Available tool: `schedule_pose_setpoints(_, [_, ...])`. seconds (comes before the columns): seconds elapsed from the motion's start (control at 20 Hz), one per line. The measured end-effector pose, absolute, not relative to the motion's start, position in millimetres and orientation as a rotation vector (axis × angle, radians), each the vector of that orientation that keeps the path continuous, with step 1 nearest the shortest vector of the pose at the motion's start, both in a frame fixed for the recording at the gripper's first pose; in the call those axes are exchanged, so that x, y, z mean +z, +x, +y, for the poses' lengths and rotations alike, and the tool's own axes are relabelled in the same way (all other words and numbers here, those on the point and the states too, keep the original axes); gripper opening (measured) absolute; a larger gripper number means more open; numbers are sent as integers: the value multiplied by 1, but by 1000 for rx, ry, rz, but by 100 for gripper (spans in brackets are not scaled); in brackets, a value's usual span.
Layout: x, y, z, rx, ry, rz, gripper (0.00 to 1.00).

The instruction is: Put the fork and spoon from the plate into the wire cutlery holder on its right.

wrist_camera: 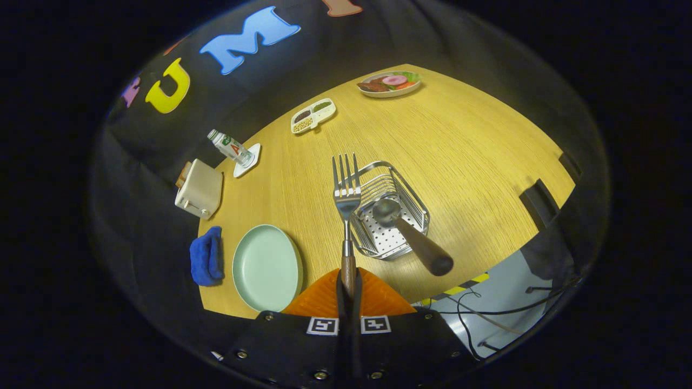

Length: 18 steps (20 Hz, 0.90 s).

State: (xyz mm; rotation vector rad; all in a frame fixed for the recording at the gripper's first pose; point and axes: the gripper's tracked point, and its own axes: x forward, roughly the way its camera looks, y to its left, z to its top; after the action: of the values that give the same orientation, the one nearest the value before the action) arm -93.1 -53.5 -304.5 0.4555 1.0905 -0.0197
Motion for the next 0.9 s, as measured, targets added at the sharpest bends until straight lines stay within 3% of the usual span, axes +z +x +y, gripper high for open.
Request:
schedule_pose_setpoints(0.3, [-307,-101,-55,-60,494,1144,1])
schedule_pose_setpoints(0.9, [-289,-90,-61,-127,540,1092,12])
